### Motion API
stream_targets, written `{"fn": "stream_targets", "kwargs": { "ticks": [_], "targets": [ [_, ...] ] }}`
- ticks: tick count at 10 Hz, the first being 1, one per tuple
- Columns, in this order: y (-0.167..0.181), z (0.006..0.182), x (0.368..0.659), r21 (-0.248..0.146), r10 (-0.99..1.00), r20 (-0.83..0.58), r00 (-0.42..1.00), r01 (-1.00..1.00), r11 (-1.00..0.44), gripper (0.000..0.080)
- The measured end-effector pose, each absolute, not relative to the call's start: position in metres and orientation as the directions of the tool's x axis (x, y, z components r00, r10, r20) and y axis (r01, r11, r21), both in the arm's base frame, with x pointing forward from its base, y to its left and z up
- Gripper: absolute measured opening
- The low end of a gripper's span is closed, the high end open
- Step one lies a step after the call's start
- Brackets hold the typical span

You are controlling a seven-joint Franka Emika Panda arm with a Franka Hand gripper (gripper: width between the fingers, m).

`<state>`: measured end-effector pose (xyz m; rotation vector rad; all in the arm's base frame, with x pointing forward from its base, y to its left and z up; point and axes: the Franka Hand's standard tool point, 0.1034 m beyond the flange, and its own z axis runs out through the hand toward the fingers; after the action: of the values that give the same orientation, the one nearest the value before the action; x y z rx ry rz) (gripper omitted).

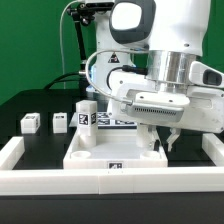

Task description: Assemble square table

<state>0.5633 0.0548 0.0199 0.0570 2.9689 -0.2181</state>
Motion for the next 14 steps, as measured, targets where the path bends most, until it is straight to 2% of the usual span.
{"fn": "stream_targets", "kwargs": {
  "ticks": [1,2,4,6,12,14],
  "targets": [
    [0.055,0.020,0.563,-0.144,0.026,-0.164,-0.986,0.050,0.988,0.0063],
    [0.063,0.019,0.560,-0.173,0.015,-0.138,-0.990,0.039,0.984,0.0063],
    [0.086,0.026,0.567,-0.180,-0.008,-0.140,-0.990,0.017,0.984,0.0064],
    [0.101,0.026,0.568,-0.216,-0.027,-0.107,-0.994,-0.003,0.976,0.0064],
    [0.103,0.023,0.568,-0.217,-0.026,-0.099,-0.995,-0.004,0.976,0.0064],
    [0.115,0.021,0.565,-0.227,0.002,-0.092,-0.996,0.023,0.974,0.0064]
  ]
}}
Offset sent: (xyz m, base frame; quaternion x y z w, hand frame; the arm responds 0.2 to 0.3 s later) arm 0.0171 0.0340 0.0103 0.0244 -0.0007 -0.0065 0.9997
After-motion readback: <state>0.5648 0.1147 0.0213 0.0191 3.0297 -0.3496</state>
